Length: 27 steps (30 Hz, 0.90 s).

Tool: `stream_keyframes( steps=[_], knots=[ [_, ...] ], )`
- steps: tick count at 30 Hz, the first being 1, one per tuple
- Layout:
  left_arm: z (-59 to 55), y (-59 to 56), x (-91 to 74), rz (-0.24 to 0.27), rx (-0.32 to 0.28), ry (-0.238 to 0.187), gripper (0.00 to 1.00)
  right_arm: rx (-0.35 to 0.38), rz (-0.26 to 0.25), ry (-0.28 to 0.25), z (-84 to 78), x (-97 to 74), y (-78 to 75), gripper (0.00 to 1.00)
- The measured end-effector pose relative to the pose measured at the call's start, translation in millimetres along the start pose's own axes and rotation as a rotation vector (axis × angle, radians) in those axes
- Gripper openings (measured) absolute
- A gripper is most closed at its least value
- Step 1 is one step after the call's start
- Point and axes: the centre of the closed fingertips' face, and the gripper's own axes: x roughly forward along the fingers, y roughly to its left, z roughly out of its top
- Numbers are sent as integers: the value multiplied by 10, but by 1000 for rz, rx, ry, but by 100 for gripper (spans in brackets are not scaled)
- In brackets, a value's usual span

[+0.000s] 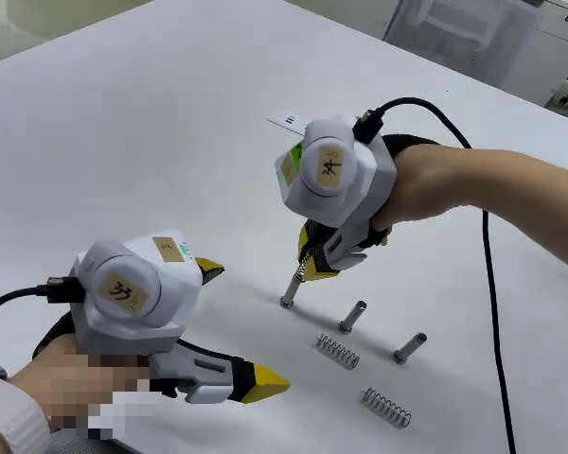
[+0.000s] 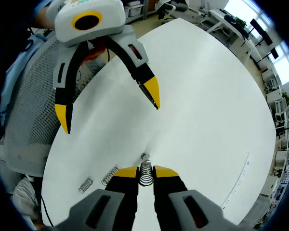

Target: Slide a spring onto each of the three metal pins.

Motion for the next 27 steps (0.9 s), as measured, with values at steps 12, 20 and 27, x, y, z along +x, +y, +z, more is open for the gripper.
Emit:
stream_keyframes(
  steps=[12, 20, 27],
  knots=[
    [-33, 6, -18, -10, -2, 5, 92, -19, 13, 26, 19, 78, -15, 12],
    [-40, -2, -15, -13, -3, 7, 92, -33, 19, 57, -8, 156, 3, 13],
    [-45, 2, -13, -13, -3, 9, 92, -41, 21, 85, -18, 284, 1, 13]
  ],
)
